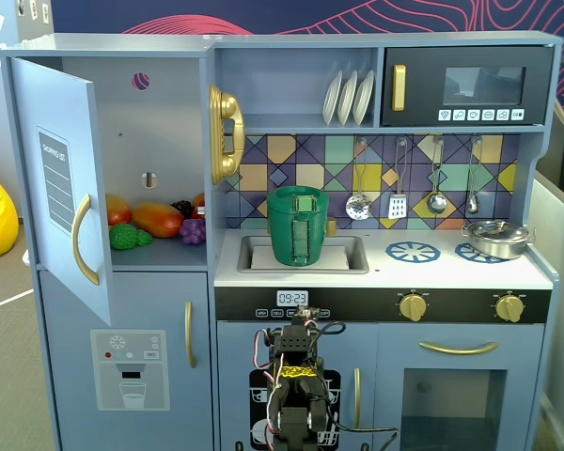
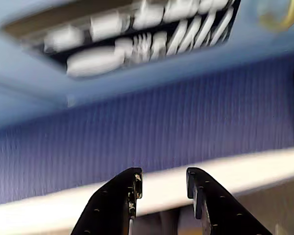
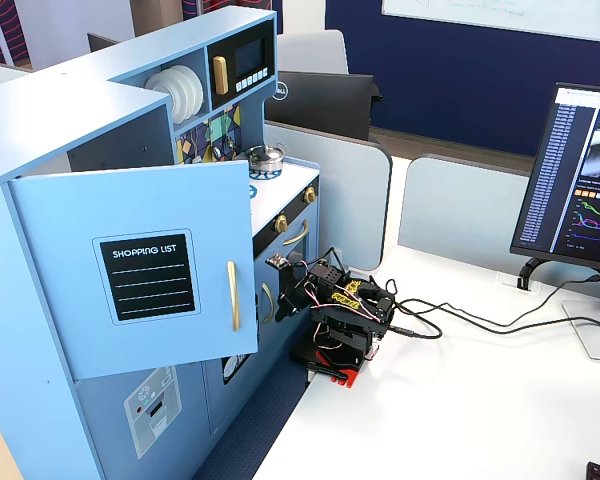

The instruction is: Pick up the lid from the counter and put it on the green recipient

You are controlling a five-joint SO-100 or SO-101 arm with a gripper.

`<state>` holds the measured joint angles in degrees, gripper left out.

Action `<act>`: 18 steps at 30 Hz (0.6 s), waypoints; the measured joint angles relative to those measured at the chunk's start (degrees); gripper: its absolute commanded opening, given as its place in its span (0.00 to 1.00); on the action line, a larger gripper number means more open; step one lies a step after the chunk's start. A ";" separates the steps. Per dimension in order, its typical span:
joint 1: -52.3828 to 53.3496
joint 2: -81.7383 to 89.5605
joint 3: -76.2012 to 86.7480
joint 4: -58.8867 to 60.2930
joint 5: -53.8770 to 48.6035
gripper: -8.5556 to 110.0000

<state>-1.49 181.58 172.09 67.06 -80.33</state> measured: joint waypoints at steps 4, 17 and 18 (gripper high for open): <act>-1.49 0.09 0.00 5.98 0.09 0.09; -1.67 0.88 -0.18 9.84 -5.89 0.10; -1.58 0.88 -0.18 9.84 -5.98 0.10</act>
<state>-3.08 182.46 171.91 76.90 -86.31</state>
